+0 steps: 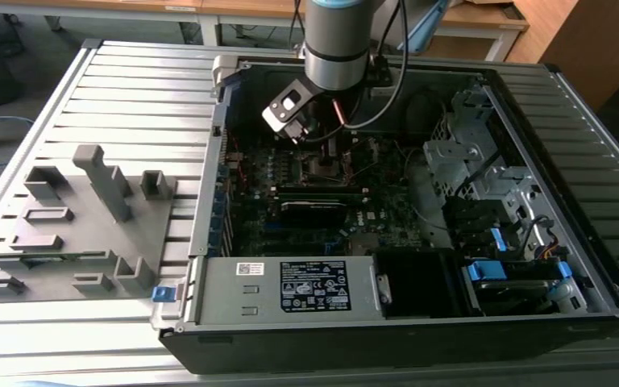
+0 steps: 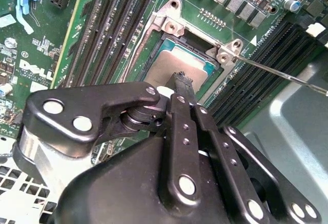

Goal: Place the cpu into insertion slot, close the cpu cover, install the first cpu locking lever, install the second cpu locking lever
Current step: 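Place the cpu into insertion slot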

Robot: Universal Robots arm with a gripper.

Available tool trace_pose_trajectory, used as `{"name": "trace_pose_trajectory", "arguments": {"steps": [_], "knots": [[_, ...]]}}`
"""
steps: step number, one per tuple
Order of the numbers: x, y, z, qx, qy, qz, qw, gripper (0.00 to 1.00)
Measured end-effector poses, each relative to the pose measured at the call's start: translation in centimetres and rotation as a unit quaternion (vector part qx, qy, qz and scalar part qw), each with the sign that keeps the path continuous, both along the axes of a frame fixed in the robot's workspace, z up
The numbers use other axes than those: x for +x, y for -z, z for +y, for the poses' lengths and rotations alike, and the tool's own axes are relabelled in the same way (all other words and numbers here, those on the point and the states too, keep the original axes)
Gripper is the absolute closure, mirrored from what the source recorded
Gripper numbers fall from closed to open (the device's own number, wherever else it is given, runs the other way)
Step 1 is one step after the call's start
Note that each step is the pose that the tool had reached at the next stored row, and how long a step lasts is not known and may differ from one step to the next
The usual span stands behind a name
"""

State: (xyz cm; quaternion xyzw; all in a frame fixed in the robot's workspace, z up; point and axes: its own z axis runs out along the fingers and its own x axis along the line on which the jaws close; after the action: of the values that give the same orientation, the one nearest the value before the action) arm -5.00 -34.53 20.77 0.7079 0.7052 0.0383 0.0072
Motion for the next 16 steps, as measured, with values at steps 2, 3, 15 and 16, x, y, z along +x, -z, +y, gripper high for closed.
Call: {"name": "trace_pose_trajectory", "arguments": {"steps": [2,3,15,16], "knots": [[0.0,0.11,0.0,0.0,0.0,0.0,1.0,0.89],[0.0,0.19,0.0,0.0,0.0,0.0,1.0,0.89],[0.0,0.65,0.0,0.0,0.0,0.0,1.0,0.89],[0.0,0.65,0.0,-0.0001,0.0,0.0,1.0,0.89]]}}
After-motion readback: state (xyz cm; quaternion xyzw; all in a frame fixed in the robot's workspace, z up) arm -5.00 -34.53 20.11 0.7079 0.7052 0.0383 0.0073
